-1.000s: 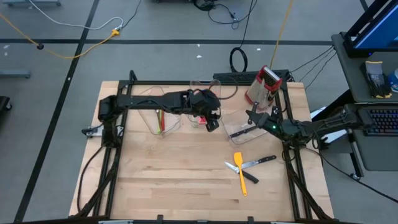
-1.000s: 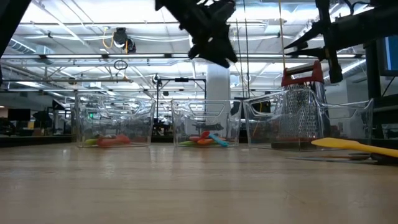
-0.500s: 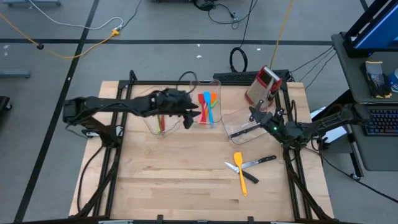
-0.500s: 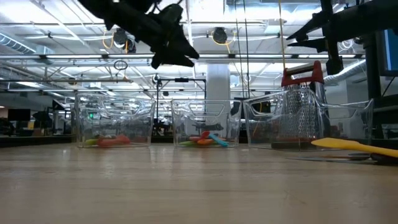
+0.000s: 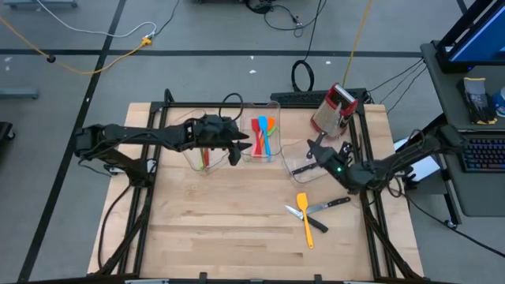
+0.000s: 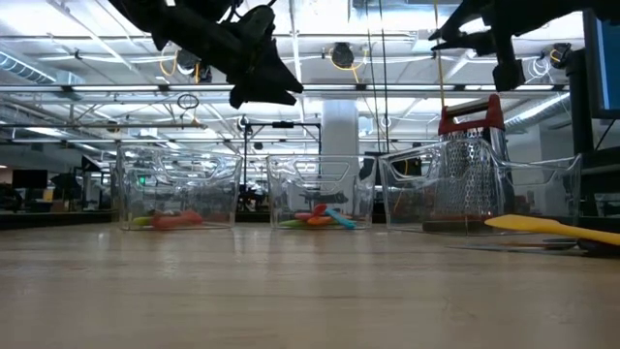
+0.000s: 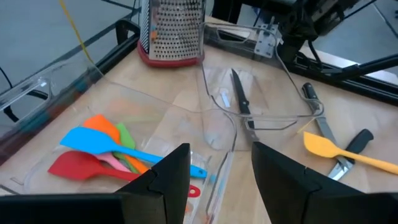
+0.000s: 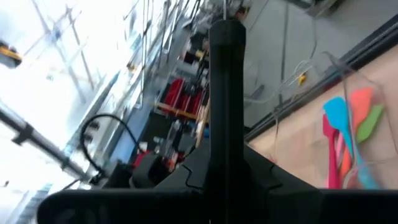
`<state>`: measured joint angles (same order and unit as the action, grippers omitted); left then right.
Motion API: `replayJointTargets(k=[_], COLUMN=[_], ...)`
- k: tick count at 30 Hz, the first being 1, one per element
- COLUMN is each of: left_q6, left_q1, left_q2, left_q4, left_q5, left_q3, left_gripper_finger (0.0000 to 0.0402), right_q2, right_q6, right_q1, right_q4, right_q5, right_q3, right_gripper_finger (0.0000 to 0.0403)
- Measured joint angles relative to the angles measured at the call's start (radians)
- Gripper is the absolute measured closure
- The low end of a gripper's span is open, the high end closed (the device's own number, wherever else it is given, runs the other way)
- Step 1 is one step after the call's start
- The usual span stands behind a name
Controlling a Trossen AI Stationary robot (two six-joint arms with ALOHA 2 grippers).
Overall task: Pick & Place Kitchen Items
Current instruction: Put the black kitchen knife into the right bin
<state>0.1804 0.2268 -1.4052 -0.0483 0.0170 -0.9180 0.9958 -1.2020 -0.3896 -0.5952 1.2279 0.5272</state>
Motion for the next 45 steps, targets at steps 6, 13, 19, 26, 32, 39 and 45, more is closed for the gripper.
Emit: replayJointTargets(k=[6, 13, 19, 26, 32, 39, 45], left_q6=[-0.005, -0.029, -0.033, -0.041, -0.047, -0.044, -0.052], left_q1=[0.000, 0.000, 0.000, 0.000, 0.000, -0.016, -0.026], left_q2=[0.000, 0.000, 0.000, 0.000, -0.001, -0.001, -0.001], left_q4=[-0.008, -0.008, -0.008, -0.008, -0.018, -0.017, -0.016], left_q5=[0.000, 0.018, 0.044, 0.069, 0.070, 0.070, 0.072], left_q3=[0.000, 0.000, 0.000, -0.001, -0.002, -0.002, -0.002], left_gripper_finger=[0.0227, 0.0227, 0.0227, 0.0227, 0.0227, 0.0227, 0.0227], right_q2=[0.107, 0.137, 0.121, 0.119, 0.103, 0.069, 0.059], right_q6=[-0.184, -0.249, -0.238, -0.266, -0.269, -0.262, -0.379], right_q1=[-0.077, -0.115, -0.131, -0.123, -0.051, 0.018, 0.059], right_q4=[0.003, -0.008, 0.000, 0.000, 0.001, 0.045, 0.469], right_q5=[0.166, 0.212, 0.207, 0.142, 0.017, -0.138, -0.296], right_q3=[0.015, 0.015, 0.015, 0.015, 0.015, 0.028, 0.238], right_gripper_finger=[0.0369, 0.0369, 0.0369, 0.0369, 0.0369, 0.0369, 0.0369])
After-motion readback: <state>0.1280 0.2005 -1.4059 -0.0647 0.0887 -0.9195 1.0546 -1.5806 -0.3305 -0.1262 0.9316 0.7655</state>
